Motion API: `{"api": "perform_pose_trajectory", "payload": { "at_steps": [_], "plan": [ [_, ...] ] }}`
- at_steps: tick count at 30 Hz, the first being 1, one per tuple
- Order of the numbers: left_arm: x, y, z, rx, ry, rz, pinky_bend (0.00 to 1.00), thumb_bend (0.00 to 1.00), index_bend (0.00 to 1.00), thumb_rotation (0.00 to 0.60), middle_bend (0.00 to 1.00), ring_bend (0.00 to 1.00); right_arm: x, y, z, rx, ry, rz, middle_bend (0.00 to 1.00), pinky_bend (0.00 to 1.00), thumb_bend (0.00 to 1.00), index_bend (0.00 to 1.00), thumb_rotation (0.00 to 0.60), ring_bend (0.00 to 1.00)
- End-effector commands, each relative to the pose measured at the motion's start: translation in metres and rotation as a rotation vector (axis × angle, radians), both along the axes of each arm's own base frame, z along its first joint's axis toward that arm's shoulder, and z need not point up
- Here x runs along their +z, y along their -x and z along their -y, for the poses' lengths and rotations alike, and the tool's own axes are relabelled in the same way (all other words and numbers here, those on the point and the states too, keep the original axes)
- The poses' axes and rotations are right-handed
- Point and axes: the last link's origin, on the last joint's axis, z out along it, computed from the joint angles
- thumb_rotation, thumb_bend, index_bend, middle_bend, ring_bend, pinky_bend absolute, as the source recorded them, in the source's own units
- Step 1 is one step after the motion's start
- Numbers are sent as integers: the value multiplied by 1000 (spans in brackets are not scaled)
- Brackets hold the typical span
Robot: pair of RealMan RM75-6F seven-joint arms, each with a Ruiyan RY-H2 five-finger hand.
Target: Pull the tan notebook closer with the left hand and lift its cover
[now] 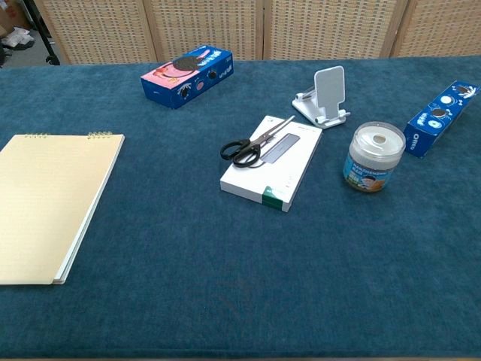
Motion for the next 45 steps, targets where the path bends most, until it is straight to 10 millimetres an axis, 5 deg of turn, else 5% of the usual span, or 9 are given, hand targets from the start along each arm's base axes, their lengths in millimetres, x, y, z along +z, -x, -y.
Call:
{"api": "perform_pose_trajectory", "payload": {
  "at_steps": [1, 8, 14, 21, 45],
  "plan": [
    [0, 0, 1, -4, 3, 3, 0, 48, 0, 600, 0, 0, 0, 0, 0, 0, -2, -2, 0, 0, 234, 129, 600, 0],
    [-16, -5, 2, -44, 99, 17, 0, 48, 0, 600, 0, 0, -2, -1, 0, 2, -7, -3, 0, 0, 234, 129, 600, 0],
    [-65, -10, 0, -158, 225, 1, 0, 83, 0, 600, 0, 0, -2, 1, 1, -5, -9, 0, 0, 0, 234, 129, 600, 0],
    [-90, -4, 4, -173, 294, -24, 0, 163, 0, 600, 0, 0, 0, 2, 2, -9, -8, 10, 0, 0, 234, 129, 600, 0],
    [-95, 40, 5, -135, 347, -42, 0, 231, 0, 600, 0, 0, 2, 2, 1, -11, -9, 18, 0, 0, 234, 129, 600, 0]
  ]
}}
